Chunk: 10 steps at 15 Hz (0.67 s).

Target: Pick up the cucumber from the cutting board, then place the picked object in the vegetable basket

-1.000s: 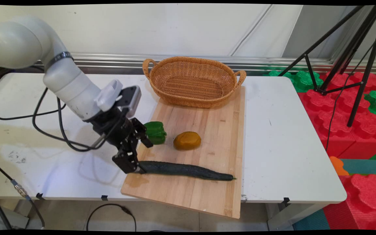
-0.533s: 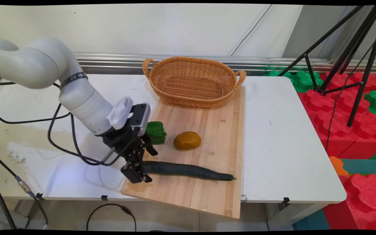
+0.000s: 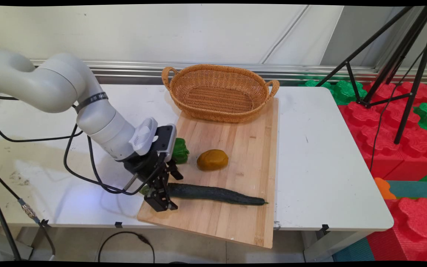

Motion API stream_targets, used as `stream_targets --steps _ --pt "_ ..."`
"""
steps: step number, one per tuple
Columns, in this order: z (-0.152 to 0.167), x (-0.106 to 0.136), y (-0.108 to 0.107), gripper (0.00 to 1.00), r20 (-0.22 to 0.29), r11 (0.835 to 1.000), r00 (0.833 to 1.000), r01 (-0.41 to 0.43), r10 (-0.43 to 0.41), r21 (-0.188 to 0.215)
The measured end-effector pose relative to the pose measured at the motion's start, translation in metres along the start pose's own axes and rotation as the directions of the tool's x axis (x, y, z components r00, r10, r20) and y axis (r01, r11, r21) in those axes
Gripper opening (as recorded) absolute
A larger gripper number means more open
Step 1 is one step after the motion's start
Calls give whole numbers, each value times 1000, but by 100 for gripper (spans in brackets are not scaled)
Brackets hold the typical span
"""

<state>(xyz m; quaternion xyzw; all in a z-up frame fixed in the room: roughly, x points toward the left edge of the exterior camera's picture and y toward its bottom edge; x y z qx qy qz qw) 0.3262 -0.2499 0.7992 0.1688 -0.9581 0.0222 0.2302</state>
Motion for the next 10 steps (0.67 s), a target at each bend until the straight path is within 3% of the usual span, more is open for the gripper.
stream_targets --steps 1,2,10 --pt "2 0 0 100 -1 1000 1000 -1 1 3" --pt "3 0 0 0 -1 1000 1000 -3 3 4" --pt "4 -2 -1 0 -10 1000 1000 -14 14 9"
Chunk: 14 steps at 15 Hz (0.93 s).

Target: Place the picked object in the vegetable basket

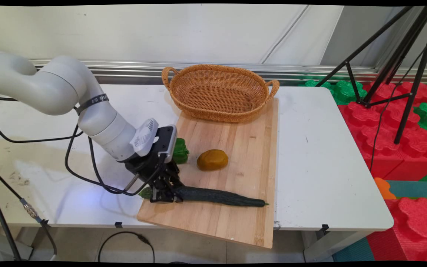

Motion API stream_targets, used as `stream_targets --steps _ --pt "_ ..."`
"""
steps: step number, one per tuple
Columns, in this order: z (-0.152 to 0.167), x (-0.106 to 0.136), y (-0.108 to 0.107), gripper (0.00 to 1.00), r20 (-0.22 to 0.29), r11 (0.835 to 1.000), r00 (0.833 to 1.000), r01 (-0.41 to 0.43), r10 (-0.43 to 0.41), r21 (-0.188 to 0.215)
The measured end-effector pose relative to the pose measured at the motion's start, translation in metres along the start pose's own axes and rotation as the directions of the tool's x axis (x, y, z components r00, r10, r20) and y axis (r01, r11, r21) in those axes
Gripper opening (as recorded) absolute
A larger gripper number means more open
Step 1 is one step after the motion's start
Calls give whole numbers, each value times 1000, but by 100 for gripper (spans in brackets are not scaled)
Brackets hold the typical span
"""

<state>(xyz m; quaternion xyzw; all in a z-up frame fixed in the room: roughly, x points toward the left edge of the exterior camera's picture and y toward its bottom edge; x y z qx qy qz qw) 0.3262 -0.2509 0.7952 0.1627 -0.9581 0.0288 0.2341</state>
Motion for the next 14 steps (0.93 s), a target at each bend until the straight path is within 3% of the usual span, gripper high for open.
stream_targets --steps 6,14 --pt "-26 -2 2 0 -48 1000 999 -3 2 -11" --pt "-89 -13 -8 0 -154 996 984 85 -88 -25"
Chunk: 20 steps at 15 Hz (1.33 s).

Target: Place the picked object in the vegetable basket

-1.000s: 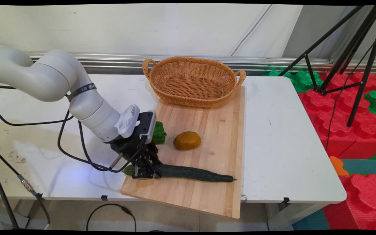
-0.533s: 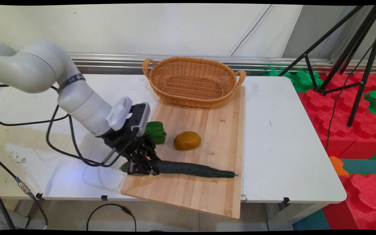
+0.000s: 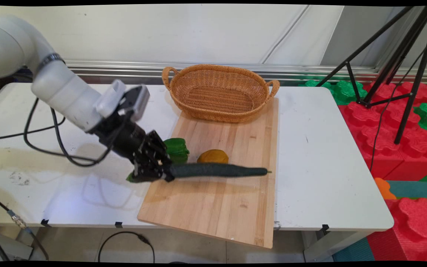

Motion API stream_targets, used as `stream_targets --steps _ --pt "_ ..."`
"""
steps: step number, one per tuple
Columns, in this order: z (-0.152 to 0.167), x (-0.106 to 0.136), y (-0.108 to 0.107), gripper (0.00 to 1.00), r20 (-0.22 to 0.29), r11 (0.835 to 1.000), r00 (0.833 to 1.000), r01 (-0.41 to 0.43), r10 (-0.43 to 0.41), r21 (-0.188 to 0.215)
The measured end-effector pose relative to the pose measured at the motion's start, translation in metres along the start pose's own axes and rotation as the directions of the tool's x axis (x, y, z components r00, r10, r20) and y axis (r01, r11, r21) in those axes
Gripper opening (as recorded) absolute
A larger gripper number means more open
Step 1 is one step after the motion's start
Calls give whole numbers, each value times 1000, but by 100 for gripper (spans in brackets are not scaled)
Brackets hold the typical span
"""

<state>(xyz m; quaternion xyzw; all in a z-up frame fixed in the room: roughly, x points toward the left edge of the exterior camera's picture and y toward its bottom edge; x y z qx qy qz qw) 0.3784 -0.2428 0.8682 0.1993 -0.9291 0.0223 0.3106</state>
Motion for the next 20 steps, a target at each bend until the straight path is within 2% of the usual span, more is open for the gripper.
stream_targets --steps 5,9,16,20 --pt "-34 11 -20 0 -82 998 995 53 -50 38" --pt "-55 21 -49 0 -149 990 985 101 -85 99" --pt "-60 29 -111 0 -218 957 965 195 -148 215" --pt "-51 36 -142 0 -244 935 954 238 -175 261"
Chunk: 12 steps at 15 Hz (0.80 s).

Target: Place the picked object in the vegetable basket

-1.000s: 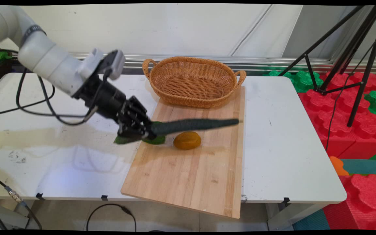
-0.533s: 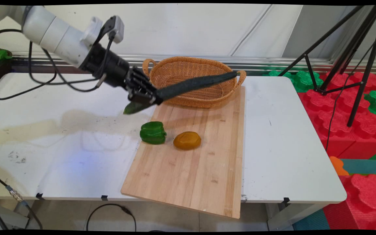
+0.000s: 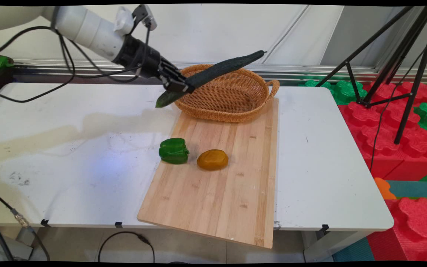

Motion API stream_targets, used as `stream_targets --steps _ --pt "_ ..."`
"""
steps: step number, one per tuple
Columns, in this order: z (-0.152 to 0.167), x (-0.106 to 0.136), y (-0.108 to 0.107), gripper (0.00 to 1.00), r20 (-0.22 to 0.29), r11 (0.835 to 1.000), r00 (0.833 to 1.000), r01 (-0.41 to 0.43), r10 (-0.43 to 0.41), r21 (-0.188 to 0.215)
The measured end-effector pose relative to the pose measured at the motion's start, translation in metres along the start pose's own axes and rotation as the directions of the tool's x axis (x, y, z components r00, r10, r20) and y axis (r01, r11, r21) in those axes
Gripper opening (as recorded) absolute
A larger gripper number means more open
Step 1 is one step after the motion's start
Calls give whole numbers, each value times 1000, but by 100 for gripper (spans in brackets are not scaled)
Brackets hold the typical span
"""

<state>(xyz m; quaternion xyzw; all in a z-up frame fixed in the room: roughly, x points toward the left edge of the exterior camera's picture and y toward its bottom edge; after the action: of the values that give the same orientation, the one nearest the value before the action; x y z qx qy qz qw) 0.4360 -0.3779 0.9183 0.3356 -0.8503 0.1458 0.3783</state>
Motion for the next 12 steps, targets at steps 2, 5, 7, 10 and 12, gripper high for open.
stream_targets --steps 2,5,7,10,12 --pt "14 5 -14 0 -7 1000 1000 13 -13 29" --pt "37 13 -34 0 -16 997 1000 24 -23 69" --pt "50 17 -43 0 -13 997 1000 21 -20 79" --pt "70 18 -54 0 2 997 1000 10 -10 80" --pt "85 19 -59 0 13 997 1000 -2 1 78"
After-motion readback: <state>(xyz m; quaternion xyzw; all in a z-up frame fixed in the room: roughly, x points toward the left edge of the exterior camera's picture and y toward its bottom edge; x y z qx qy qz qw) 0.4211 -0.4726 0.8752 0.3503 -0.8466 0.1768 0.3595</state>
